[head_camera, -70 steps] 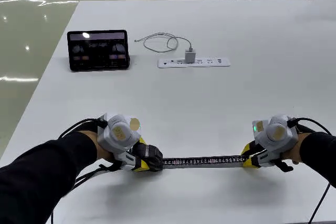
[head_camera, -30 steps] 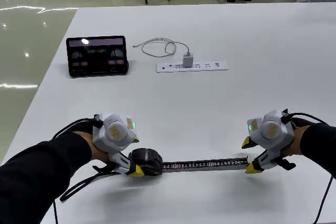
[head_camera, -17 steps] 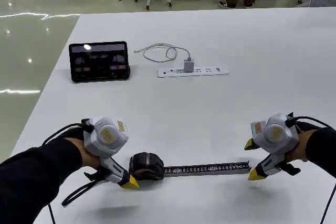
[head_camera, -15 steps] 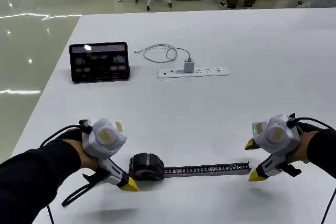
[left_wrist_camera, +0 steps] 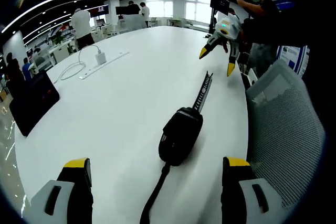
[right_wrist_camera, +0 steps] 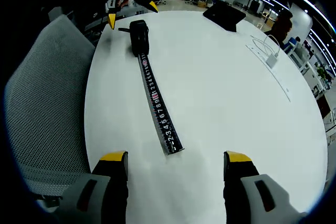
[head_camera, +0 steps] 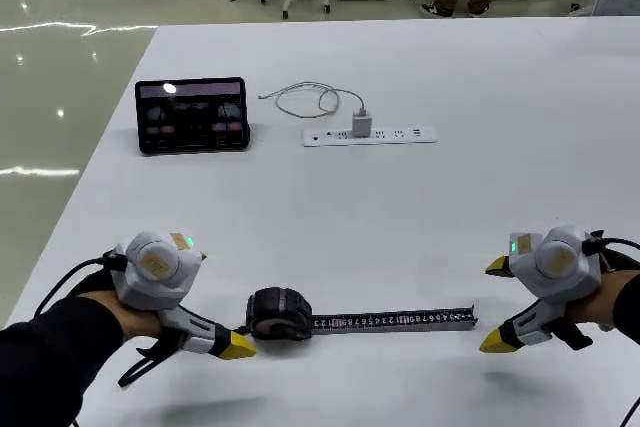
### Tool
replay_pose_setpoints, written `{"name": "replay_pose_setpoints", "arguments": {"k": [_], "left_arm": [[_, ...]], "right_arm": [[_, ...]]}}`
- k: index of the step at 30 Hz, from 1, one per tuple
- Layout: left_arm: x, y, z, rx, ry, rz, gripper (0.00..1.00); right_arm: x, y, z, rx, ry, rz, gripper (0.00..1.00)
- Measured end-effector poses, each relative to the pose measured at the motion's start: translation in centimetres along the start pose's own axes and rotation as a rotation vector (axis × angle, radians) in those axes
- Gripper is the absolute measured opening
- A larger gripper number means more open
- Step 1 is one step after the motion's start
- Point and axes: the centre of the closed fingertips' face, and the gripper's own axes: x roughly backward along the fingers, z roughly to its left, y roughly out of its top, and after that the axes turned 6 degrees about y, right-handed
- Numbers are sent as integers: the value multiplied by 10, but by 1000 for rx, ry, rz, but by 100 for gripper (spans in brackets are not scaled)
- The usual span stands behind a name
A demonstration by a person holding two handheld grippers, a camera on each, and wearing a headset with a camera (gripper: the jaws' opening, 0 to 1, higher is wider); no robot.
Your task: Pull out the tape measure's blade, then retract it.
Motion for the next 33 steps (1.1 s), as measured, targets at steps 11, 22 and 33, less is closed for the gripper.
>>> {"name": "replay_pose_setpoints", "arguments": {"k": [11, 22, 33], "left_arm": [[16, -19, -5, 138, 87, -63, 100], [30, -32, -11, 251, 135, -134, 100], [50, -39, -20, 261, 184, -163, 100]], "right_arm": [[13, -13, 9, -137, -114, -140, 86], [23, -33, 33, -249, -116, -221, 91], [48, -55, 40, -337, -201, -307, 100]]}}
